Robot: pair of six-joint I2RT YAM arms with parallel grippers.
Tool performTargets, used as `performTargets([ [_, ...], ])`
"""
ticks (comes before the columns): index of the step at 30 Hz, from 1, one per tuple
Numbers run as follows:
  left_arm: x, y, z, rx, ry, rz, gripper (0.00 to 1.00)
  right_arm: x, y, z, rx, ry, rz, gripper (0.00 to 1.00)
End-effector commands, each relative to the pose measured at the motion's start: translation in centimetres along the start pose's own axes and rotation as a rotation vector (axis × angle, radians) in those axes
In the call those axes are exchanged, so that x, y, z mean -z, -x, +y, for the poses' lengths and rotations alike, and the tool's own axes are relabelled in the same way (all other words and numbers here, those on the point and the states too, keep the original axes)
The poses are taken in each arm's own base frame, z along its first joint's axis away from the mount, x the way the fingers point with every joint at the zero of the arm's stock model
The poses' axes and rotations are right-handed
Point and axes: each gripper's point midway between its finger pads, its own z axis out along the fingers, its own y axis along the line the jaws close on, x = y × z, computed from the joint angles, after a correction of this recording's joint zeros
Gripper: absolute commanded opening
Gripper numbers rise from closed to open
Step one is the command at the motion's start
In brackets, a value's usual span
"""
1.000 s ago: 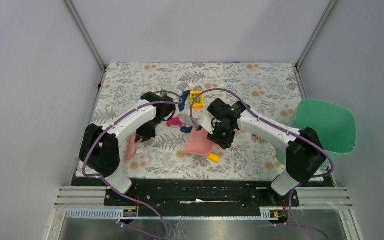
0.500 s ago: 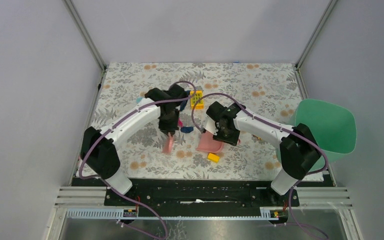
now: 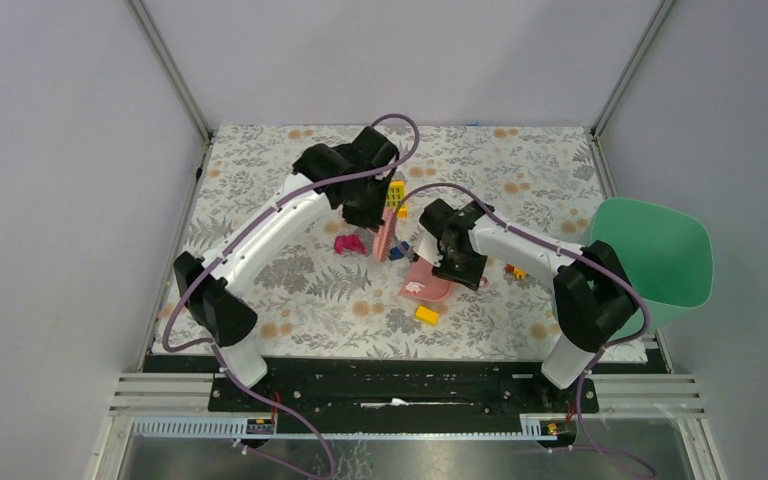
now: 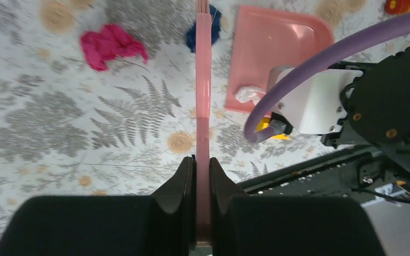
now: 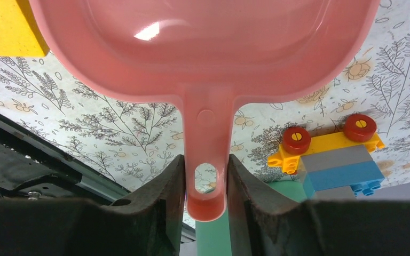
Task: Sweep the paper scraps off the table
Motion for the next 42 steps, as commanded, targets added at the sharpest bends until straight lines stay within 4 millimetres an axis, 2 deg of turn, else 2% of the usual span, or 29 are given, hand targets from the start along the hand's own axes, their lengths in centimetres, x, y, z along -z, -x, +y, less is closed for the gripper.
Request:
performTargets([
  [1, 2.6, 3.1, 4.0, -0.072, 0.191, -0.093, 0.00, 0.7, -0.7, -0.7, -0.017, 0.018, 0.024, 0.00],
  [5, 2.2, 4.7, 8.2, -0.116, 0.434, -0.113, 0.00, 1.1, -0.9, -1.5, -0.041, 0.014, 0.030, 0.00],
  [10, -1.3, 4.1, 12.1, -0.184, 0.659, 0.006, 0.00, 0.8, -1.2, -1.4, -0.042, 0.023, 0.051, 0.00],
  [17, -7.6, 3.4, 11.3, -0.196, 0.565, 0.143, 0.00, 0.0, -1.2, -1.2, -0.042, 0.037, 0.061, 0.00],
  [21, -10.3, 2.6, 8.2, -0.171, 0.371, 0.188, 0.00, -0.4, -0.4, -1.2, -0.055, 0.056, 0.038, 0.00],
  [24, -10.6, 2.2, 5.2, -0.132, 0.203, 0.198, 0.00, -0.8, 0.3, -1.3, -0.061, 0.065, 0.018, 0.00],
  [29, -9.9, 1.4, 0.8, -0.126, -0.013, 0.211, 0.00, -1.6, 1.0, -0.8, -0.050, 0.102, 0.000, 0.00],
  [32, -9.3, 0.6, -1.1, -0.139, -0.092, 0.223, 0.00, -2.2, 1.3, -0.6, -0.053, 0.121, -0.003, 0.00],
  [38, -7.7, -0.7, -3.8, -0.182, -0.195, 0.225, 0.00, -2.6, 1.5, -0.6, -0.047, 0.115, -0.017, 0.00],
  [42, -6.0, -0.9, -4.7, -0.192, -0.241, 0.199, 0.00, -2.9, 1.5, -0.6, -0.052, 0.100, -0.037, 0.00],
])
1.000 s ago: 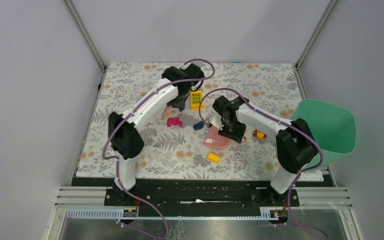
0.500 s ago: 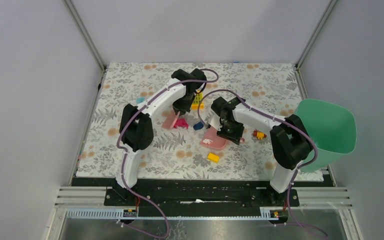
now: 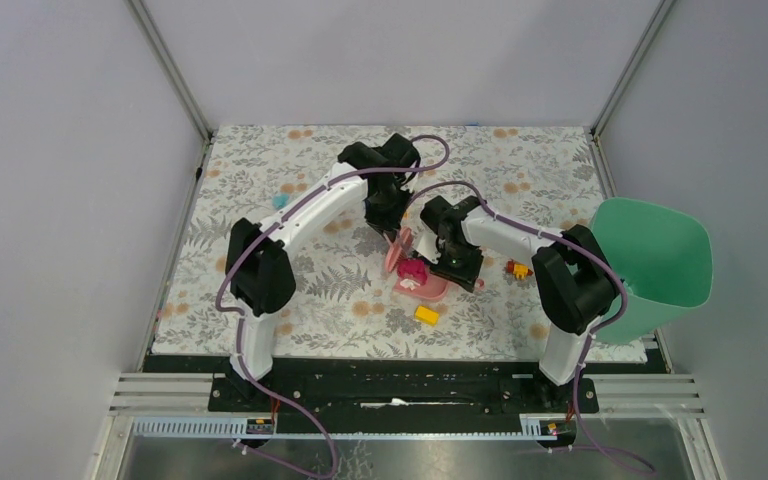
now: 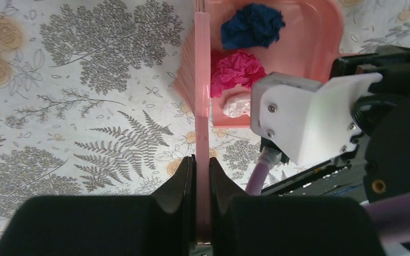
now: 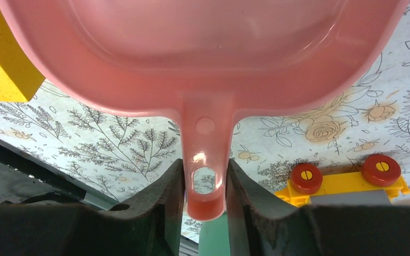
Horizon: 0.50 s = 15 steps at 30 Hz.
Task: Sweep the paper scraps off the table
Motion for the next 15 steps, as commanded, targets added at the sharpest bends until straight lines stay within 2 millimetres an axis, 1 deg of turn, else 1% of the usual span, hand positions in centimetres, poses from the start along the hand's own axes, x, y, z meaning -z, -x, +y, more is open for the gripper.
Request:
performTargets([
  [1, 2.4, -1.1, -4.3, -0.037, -0.190, -0.012, 0.00, -0.1, 0.8, -0.2, -0.008, -0.010, -0.061, 0.00],
  [3, 3.3, -1.2, -4.3, -0.041, -0.187, -0.034, 0.00, -0.3, 0.7, -0.1, -0.012, -0.012, -0.064, 0.00],
  [7, 5.3, -0.8, -3.7, -0.042, -0.154, -0.101, 0.00, -0.8, 0.5, -0.1, -0.023, -0.015, -0.071, 0.00],
  [9, 6.2, -0.6, -3.0, -0.037, -0.120, -0.137, 0.00, -0.9, 0.5, 0.0, -0.027, -0.015, -0.076, 0.00],
  [12, 7.0, -0.2, -0.5, -0.020, 0.015, -0.185, 0.00, -1.0, 0.6, -0.1, -0.032, -0.015, -0.078, 0.00],
  [15, 8.0, 0.7, 3.3, 0.016, 0.191, -0.233, 0.00, -0.7, 0.9, -0.2, -0.037, -0.016, -0.089, 0.00],
])
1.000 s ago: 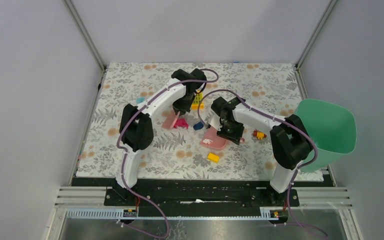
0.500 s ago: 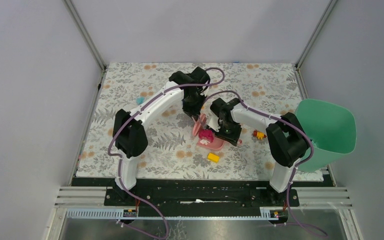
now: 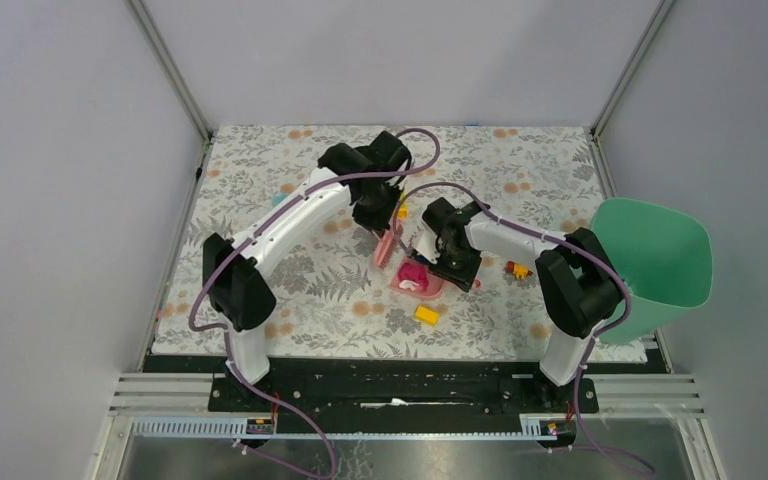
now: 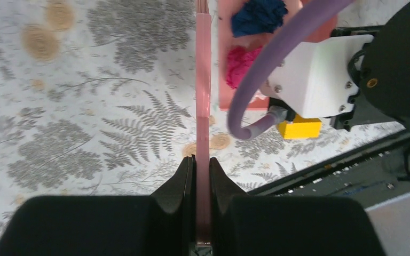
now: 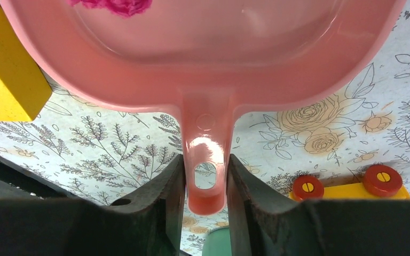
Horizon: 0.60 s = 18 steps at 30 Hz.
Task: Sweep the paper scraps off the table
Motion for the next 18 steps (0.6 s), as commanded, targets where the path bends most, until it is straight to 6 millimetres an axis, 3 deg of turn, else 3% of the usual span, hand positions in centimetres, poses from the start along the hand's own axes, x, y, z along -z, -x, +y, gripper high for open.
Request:
performTargets([
  [1, 4.2, 2.5, 4.2, 0.023, 0.213, -0.168, 0.00, 0.4, 0.3, -0.1, -0.031, 0.000, -0.013, 0.00],
  [4, 5.1, 3.3, 7.7, 0.036, 0.366, -0.186, 0.00, 0.6, 1.1, 0.2, -0.042, 0.035, -0.030, 0.00],
  [8, 6.0, 3.7, 13.8, -0.009, 0.721, -0.161, 0.00, 0.3, 1.7, 1.0, -0.040, 0.062, -0.031, 0.00],
  [18, 3.8, 5.9, 25.7, -0.084, 1.224, -0.075, 0.00, 0.6, 2.1, 2.4, -0.024, 0.079, -0.044, 0.00],
])
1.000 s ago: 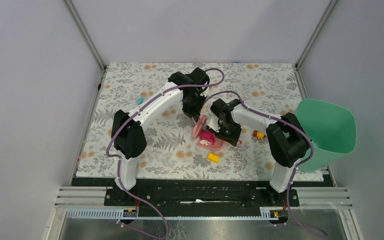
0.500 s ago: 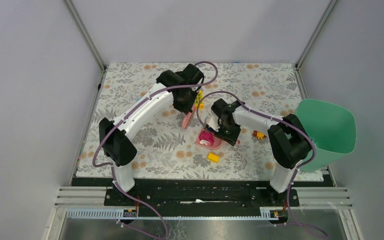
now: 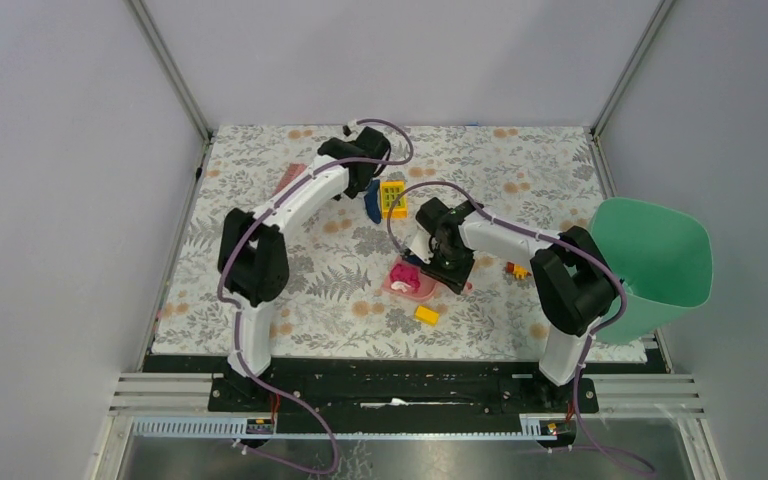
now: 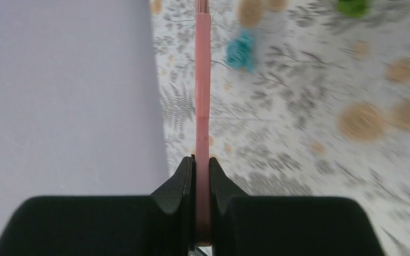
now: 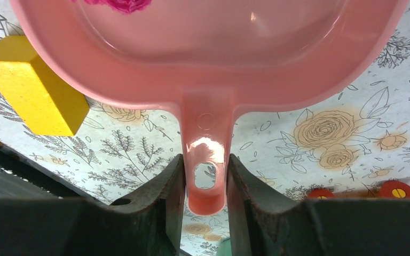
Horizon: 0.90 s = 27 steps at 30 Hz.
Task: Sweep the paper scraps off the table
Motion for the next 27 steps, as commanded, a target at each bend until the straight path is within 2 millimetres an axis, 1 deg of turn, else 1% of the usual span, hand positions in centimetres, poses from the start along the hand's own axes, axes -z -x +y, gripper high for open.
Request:
performTargets([
  [1, -5.0, 1.6, 5.0, -0.042, 0.277, -0.024, 0.00, 0.5, 0.5, 1.2, -0.003, 0.037, -0.019, 0.00],
  [3, -7.0, 1.9, 4.2, -0.094, 0.232, -0.030, 0.00, 0.5, 0.3, 1.3, -0.003, 0.041, -0.019, 0.00],
  [5, -8.6, 2.2, 3.6, -0.119, 0.219, -0.029, 0.00, 0.6, 0.3, 1.5, -0.004, 0.043, -0.020, 0.00],
  [8, -10.7, 2.4, 1.8, -0.181, 0.159, -0.011, 0.00, 0.8, 0.2, 1.6, -0.003, 0.040, -0.025, 0.00],
  [11, -11.4, 2.4, 0.5, -0.228, 0.100, -0.009, 0.00, 0.9, 0.1, 1.6, 0.000, 0.033, -0.027, 0.00],
  [15, -10.9, 1.6, -1.5, -0.255, -0.048, 0.002, 0.00, 0.8, -0.2, 1.6, 0.003, 0.032, -0.017, 0.00],
  [17, -9.9, 1.2, -2.3, -0.246, -0.096, 0.002, 0.00, 0.6, -0.3, 1.8, 0.003, 0.038, -0.013, 0.00],
  [20, -7.1, 0.8, -4.2, -0.219, -0.197, -0.022, 0.00, 0.6, -0.4, 1.9, 0.001, 0.043, -0.010, 0.00],
  [24, -1.7, -0.2, -7.7, -0.222, -0.365, -0.044, 0.00, 0.7, -0.5, 1.9, 0.002, 0.040, -0.012, 0.00],
  [27, 2.4, -1.6, -9.7, -0.229, -0.468, -0.038, 0.00, 0.6, -0.6, 2.0, 0.004, 0.041, -0.009, 0.00],
])
